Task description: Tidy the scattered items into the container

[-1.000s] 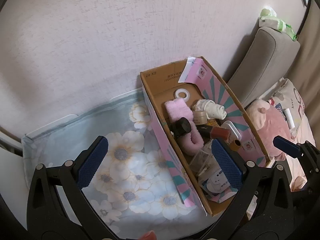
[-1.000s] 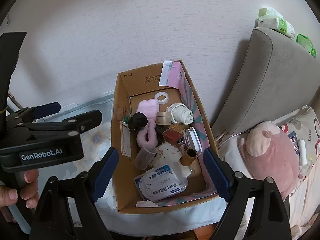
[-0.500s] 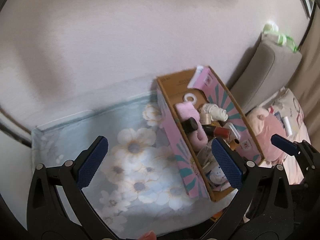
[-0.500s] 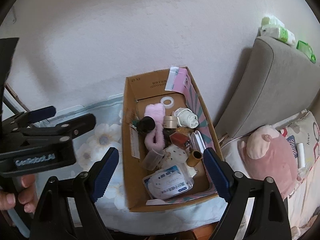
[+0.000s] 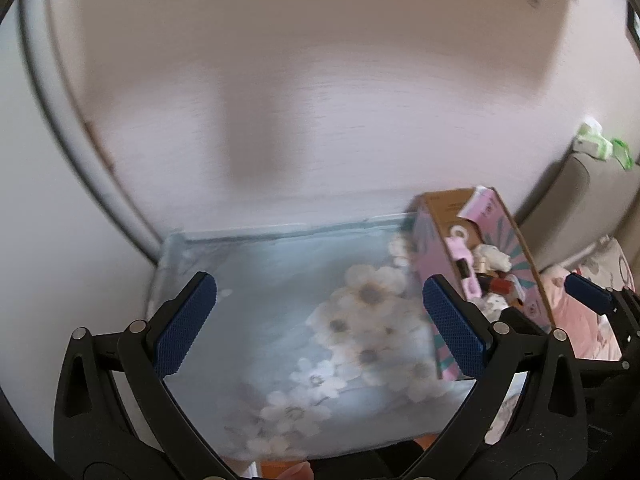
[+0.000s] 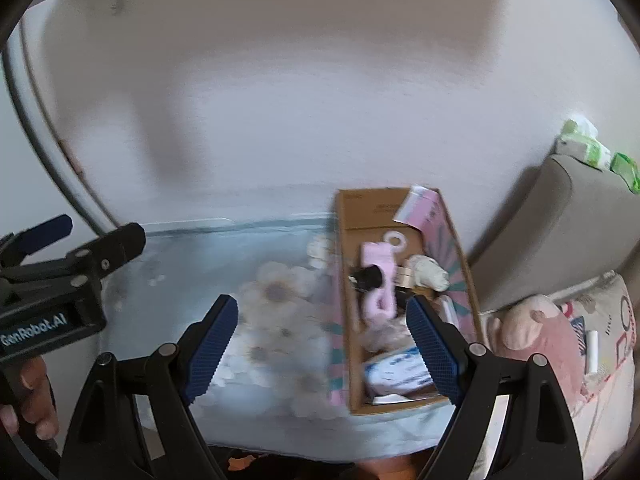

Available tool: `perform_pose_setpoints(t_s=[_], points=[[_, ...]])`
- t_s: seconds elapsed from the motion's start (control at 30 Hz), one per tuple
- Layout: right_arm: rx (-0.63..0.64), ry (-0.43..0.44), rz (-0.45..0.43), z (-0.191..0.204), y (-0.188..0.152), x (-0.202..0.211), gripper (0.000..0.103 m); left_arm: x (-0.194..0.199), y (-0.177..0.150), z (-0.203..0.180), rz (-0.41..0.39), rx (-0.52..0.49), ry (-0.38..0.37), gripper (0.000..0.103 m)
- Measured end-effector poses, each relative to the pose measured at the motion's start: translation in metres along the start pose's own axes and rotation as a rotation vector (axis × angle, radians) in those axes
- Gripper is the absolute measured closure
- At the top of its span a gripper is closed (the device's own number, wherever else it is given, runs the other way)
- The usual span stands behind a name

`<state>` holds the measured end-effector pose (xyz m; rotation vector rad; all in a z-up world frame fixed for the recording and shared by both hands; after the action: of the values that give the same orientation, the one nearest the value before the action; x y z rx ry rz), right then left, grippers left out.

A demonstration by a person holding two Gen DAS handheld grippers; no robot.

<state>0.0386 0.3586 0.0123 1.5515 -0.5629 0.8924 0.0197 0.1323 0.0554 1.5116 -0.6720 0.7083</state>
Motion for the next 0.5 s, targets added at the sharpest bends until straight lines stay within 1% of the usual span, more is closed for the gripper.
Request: perform_pose_setpoints(t_s=[0.17,0.33,0.5], points=[[0.001,0.020,-0.020,0.021,-0.001,0.004,0.019,0.004,-0.018,0.030,0.004,0.062,0.040,0.000],[0.007,0.018,-0.021,0.032,0.001,-0.002,0.019,0.000,-0.028,0.040,0.020,0.081,0.041,0.000],[0.011,0.012,-0.028,0.038,0.005,-0.004,0.019,-0.004,-0.029,0.045,0.025,0.083,0.038,0.000]])
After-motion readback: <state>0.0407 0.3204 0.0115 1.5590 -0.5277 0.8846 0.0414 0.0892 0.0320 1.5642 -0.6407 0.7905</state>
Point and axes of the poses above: each gripper's, at about its wrist camera, not at the fingertips, and x roughly against the way its jaws point, z to its left, y to its top, the point moved 4 cm from there along -x, roughly the way its jaws point, and after that the axes turned 3 degrees about -y, right-handed, at the moved point
